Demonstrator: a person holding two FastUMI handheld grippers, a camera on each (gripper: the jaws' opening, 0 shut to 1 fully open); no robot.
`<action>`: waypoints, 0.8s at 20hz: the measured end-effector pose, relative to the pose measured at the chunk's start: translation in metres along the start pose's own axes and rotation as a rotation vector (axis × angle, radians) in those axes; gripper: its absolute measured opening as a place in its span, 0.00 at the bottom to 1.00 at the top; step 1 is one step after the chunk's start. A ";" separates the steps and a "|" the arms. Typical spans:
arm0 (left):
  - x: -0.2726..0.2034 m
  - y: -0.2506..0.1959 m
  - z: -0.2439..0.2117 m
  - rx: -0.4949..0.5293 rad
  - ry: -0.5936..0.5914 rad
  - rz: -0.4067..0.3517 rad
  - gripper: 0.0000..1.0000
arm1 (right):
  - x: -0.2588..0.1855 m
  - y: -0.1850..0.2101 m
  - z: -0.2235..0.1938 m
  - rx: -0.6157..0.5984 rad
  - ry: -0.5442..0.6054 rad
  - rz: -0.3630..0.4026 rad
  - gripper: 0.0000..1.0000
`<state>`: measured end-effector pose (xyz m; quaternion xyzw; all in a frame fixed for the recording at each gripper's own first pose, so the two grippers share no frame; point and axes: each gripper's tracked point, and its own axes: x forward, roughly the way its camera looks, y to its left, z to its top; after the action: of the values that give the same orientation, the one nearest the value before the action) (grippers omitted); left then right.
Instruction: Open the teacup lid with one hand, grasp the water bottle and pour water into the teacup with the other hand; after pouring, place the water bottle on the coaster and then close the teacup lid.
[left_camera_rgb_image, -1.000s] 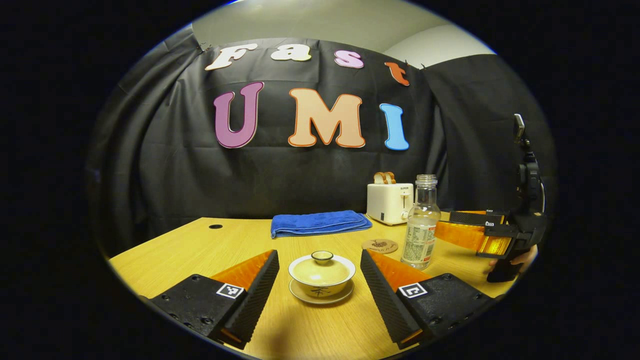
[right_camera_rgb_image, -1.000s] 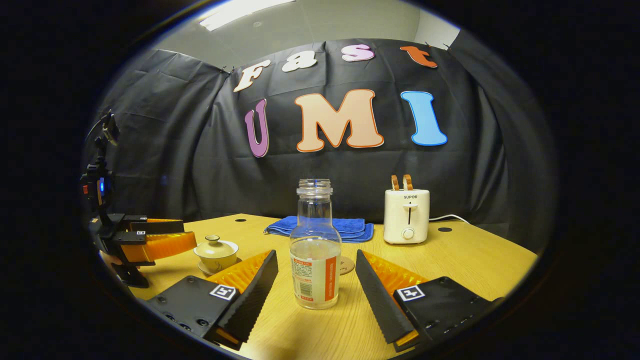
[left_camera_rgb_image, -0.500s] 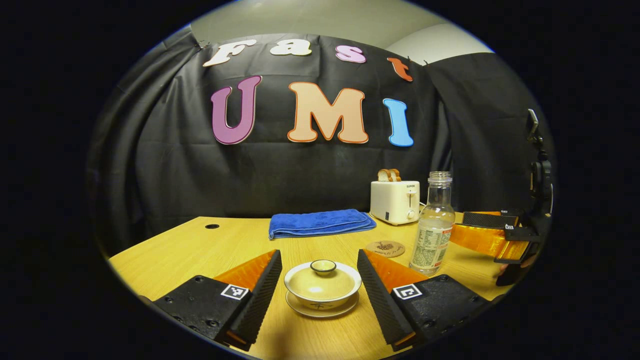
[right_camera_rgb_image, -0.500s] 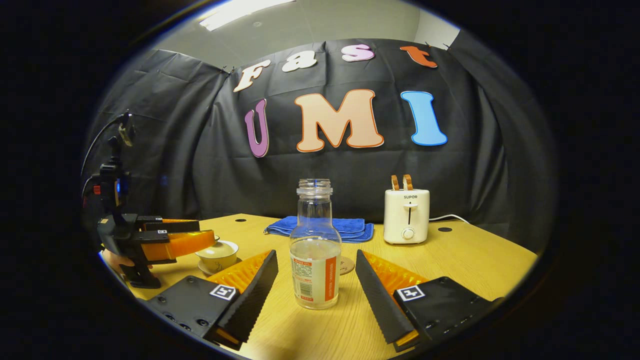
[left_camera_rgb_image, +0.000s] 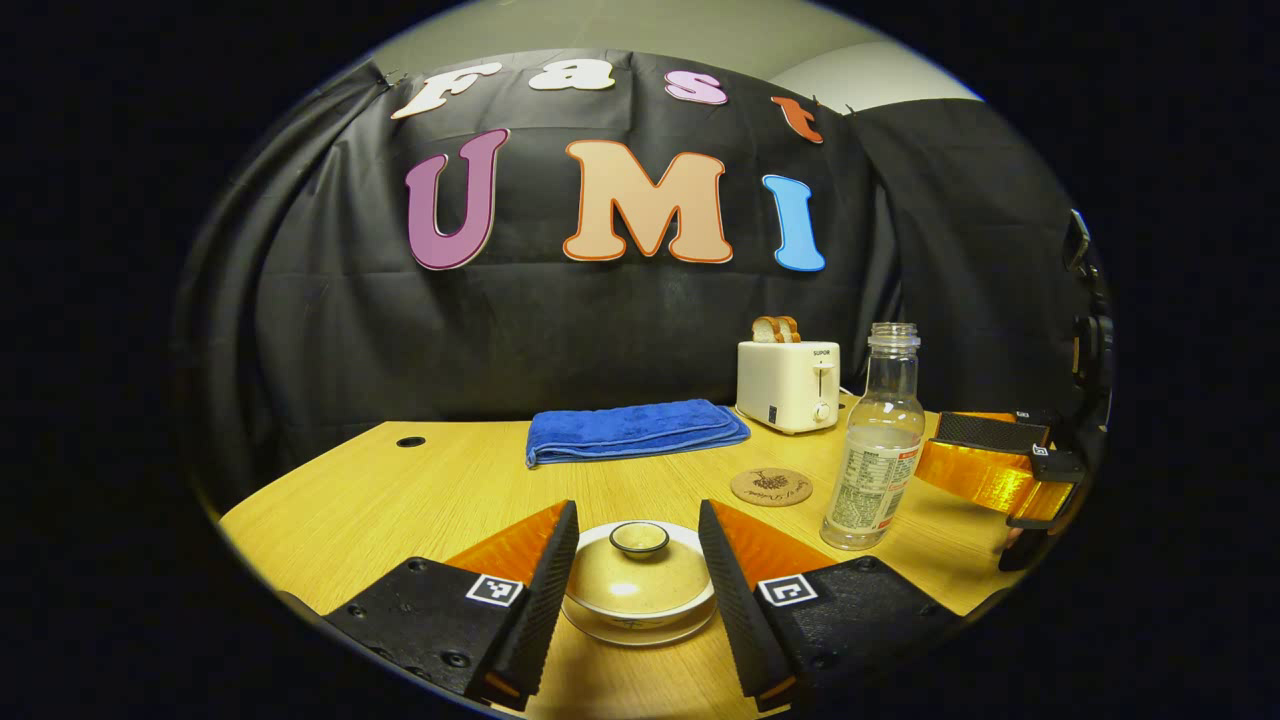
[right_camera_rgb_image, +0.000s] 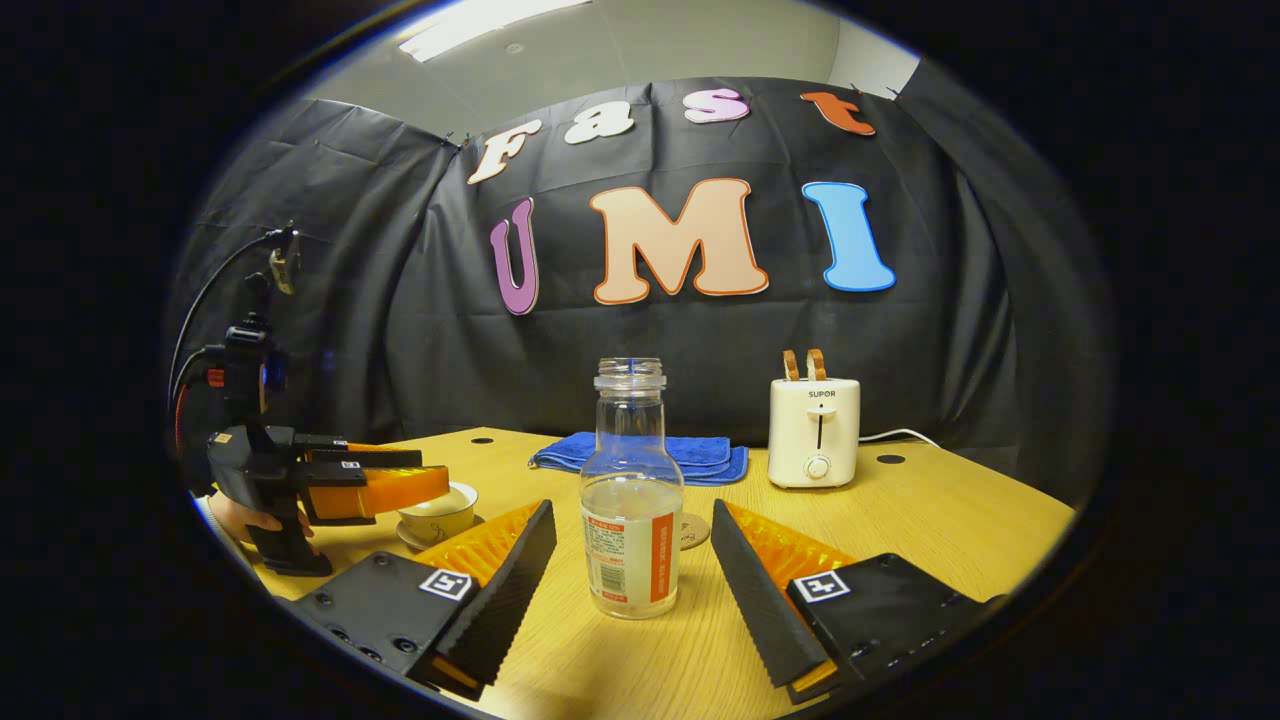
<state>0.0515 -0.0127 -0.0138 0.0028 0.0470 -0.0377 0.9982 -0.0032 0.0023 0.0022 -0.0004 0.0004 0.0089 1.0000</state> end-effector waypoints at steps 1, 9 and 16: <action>0.003 -0.001 -0.002 0.002 0.013 -0.004 0.69 | 0.000 -0.001 0.000 0.000 0.000 0.000 0.99; 0.009 0.002 -0.008 0.011 0.052 0.004 0.35 | 0.000 0.000 0.000 0.000 -0.001 0.002 1.00; 0.010 0.001 -0.007 0.015 0.051 0.008 0.29 | -0.001 0.000 0.001 0.000 0.000 0.002 0.99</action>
<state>0.0607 -0.0125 -0.0220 0.0114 0.0721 -0.0338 0.9968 -0.0041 0.0025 0.0028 -0.0005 0.0002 0.0098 1.0000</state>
